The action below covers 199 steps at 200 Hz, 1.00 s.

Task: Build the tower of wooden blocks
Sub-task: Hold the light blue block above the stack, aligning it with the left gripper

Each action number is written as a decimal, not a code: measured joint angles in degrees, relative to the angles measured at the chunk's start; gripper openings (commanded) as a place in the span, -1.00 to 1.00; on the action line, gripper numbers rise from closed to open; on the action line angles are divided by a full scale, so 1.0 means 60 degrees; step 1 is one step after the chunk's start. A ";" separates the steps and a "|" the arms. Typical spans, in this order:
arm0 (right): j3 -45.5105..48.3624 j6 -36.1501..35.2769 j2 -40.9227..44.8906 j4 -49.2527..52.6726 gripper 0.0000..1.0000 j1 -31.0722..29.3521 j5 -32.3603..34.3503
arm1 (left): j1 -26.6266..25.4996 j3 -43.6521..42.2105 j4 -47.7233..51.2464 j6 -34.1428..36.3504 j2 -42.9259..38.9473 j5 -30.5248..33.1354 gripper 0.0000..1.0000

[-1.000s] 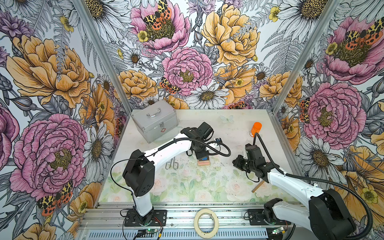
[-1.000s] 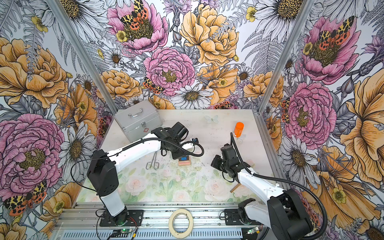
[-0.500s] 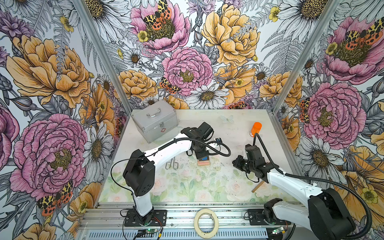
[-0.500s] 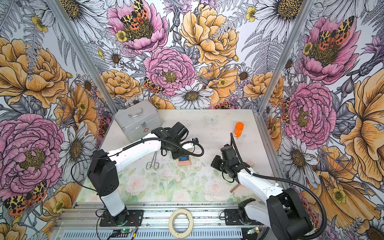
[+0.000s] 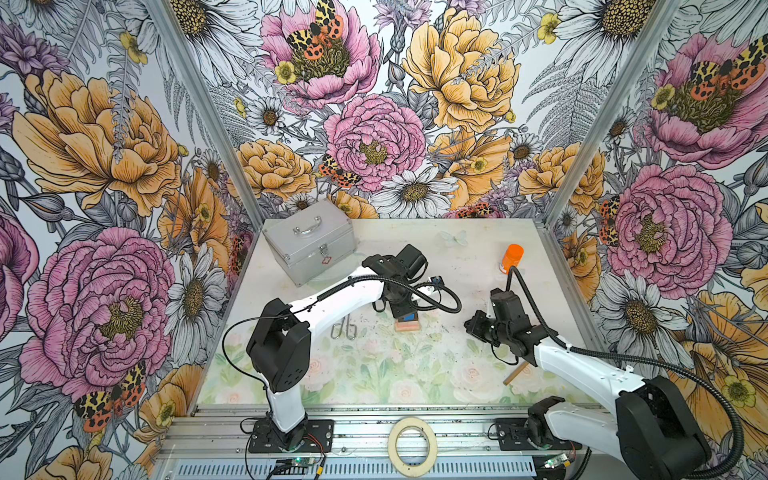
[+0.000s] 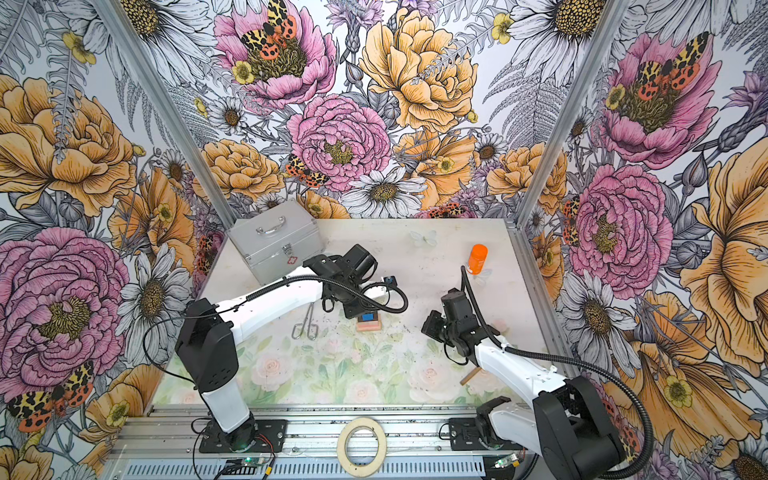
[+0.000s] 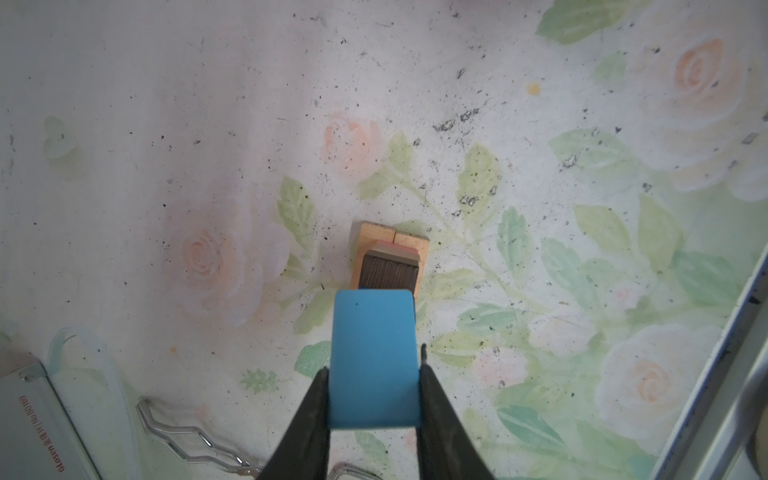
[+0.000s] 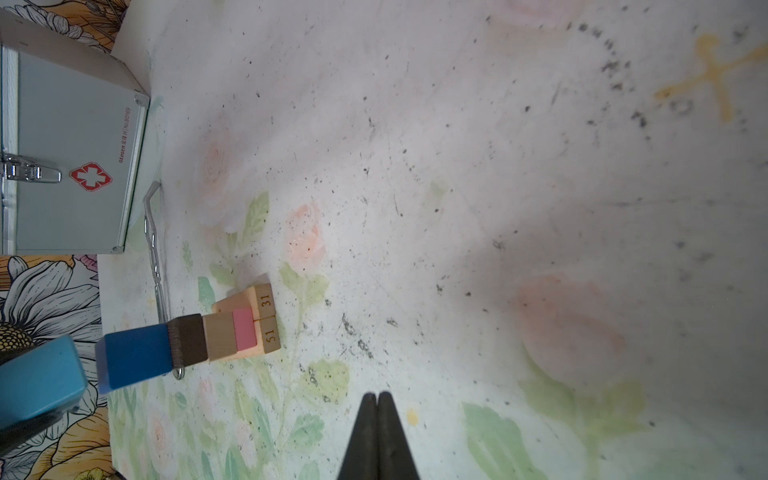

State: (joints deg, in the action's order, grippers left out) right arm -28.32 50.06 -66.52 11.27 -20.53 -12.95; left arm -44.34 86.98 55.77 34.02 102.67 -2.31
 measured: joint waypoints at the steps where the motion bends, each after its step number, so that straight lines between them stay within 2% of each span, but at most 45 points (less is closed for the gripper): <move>1: 0.0000 0.0000 0.0000 0.0000 -1.00 0.0000 -0.0004 | 0.0000 0.0004 0.0000 -0.0004 0.0000 0.0000 -0.67; 149: 0.0007 0.0000 0.0000 -0.0004 -1.00 0.0000 -0.0004 | 0.0000 0.0157 0.0182 -0.0109 0.0058 0.0000 -0.38; 199: 0.0007 0.0000 0.0000 -0.0004 -1.00 0.0000 -0.0004 | -0.0011 0.0204 0.0240 -0.0168 0.0062 0.0004 -0.19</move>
State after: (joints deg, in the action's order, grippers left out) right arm -28.27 50.06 -66.52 11.25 -20.53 -12.97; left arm -44.40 88.20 57.21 33.01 103.04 -2.28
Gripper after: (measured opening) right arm 0.042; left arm 0.390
